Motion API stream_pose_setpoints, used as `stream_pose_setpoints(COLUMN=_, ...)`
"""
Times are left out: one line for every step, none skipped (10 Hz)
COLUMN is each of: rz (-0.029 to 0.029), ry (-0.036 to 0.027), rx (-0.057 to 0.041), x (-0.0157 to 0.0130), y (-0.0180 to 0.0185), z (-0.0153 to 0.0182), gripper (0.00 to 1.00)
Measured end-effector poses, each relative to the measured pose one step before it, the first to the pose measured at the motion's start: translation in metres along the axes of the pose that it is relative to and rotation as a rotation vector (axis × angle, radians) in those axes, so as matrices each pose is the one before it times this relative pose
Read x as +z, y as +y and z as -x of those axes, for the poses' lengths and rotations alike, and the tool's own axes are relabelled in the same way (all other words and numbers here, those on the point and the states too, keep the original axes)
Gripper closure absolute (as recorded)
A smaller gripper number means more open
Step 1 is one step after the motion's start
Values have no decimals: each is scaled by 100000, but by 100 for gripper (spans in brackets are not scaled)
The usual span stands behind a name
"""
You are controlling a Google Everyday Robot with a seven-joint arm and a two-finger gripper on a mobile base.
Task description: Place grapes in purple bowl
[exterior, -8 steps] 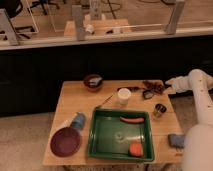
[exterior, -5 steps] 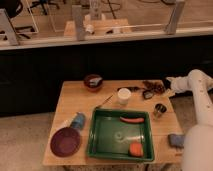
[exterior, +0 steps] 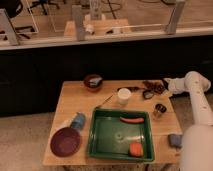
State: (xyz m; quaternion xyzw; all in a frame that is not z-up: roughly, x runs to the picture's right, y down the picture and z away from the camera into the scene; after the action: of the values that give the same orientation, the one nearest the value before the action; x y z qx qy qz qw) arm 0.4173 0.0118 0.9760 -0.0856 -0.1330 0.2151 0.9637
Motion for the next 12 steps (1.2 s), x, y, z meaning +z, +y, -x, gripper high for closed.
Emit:
stream_pose_setpoints(rz=-811, ry=658, rx=-668, x=408, y=153, z=17, gripper=23)
stream_pose_setpoints(rz=-347, ry=671, rx=-529, x=464, y=288, z=-107, gripper=31)
stream_pose_setpoints(rz=-468, ry=462, rx=-171, x=250, y=97, z=-194, gripper=42)
stream_pose_setpoints(rz=250, ry=38, rx=-132, x=266, y=122, z=-57, gripper=52)
stream_pose_setpoints(rz=-114, ry=170, rx=-746, x=44, y=-178, z=-166, gripper=61)
stream_pose_setpoints(rz=574, ry=366, rx=-595, x=-103, y=-112, z=-386, gripper=72)
stream_pose_setpoints(rz=-58, ry=281, rx=-222, x=-43, y=-313, z=-242, gripper=82)
stream_pose_setpoints(rz=193, ry=70, rx=-413, x=-23, y=-295, z=60, gripper=93)
stream_pose_setpoints(rz=648, ry=-115, rx=-249, x=10, y=-16, z=103, gripper=98)
stream_pose_setpoints(rz=987, ry=-247, rx=58, x=-358, y=-2, z=-15, gripper=100)
stream_pose_setpoints(rz=1041, ry=-766, rx=524, x=-434, y=117, z=-82, gripper=100)
stream_pose_setpoints(rz=-147, ry=-1667, rx=295, x=-876, y=-451, z=436, gripper=100)
